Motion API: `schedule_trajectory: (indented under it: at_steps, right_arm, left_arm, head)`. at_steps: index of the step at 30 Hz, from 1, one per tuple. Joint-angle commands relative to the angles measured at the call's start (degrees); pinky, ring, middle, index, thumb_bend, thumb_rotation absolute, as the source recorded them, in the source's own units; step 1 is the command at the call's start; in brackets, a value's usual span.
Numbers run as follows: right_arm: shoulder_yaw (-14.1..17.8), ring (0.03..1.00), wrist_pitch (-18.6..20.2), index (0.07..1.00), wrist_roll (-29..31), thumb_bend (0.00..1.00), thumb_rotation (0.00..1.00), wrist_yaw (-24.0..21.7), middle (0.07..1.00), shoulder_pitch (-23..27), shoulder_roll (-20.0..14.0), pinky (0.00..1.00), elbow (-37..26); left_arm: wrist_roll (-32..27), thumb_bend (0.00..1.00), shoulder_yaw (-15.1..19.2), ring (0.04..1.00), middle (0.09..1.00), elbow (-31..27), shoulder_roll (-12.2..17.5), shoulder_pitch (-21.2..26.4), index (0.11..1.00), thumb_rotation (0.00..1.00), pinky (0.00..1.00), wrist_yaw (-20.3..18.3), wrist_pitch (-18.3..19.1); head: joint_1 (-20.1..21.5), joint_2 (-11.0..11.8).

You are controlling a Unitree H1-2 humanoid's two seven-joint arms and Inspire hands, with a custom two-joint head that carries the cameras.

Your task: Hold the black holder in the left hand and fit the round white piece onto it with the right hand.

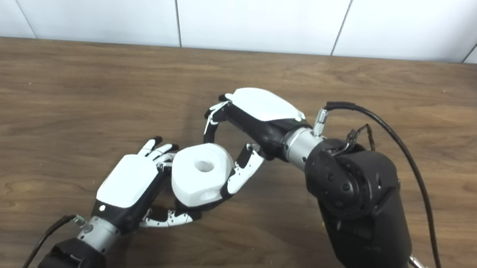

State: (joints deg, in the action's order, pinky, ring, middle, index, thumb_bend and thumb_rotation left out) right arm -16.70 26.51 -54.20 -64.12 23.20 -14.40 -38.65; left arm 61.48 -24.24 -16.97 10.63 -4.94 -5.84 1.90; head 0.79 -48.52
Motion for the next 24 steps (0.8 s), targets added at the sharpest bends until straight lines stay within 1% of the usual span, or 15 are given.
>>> schedule_trajectory:
  at_steps: [1, 11, 24]
  right_arm:
    - [0.36, 0.972, -0.96, 0.481, 0.12, 0.53, 0.13, 2.20, 0.851, 1.72, -0.21, 1.00, -0.41]
    - [0.24, 0.972, -1.01, 0.481, 0.27, 0.53, 0.13, 2.63, 0.849, 1.74, -1.29, 1.00, -0.26]
    - [0.01, 0.968, -1.10, 0.482, 0.68, 0.53, 0.13, 3.02, 0.846, 1.33, -1.52, 1.00, -0.26]
  left_arm:
    - [1.08, 0.52, -0.78, 0.901, 0.799, 0.20, 0.01, 0.18, 0.486, 0.05, 1.00, -0.58, -0.32]
    - [0.86, 0.52, -0.71, 0.900, 0.797, -0.18, 0.00, -0.02, 0.486, 0.05, 1.00, -0.42, -0.42]
    - [1.27, 0.52, -0.66, 0.904, 0.800, -0.39, 0.01, -0.01, 0.486, 0.05, 1.00, -1.04, -0.09]
  head:
    - [0.02, -0.04]
    - [0.57, -0.27]
    - [0.80, -0.35]
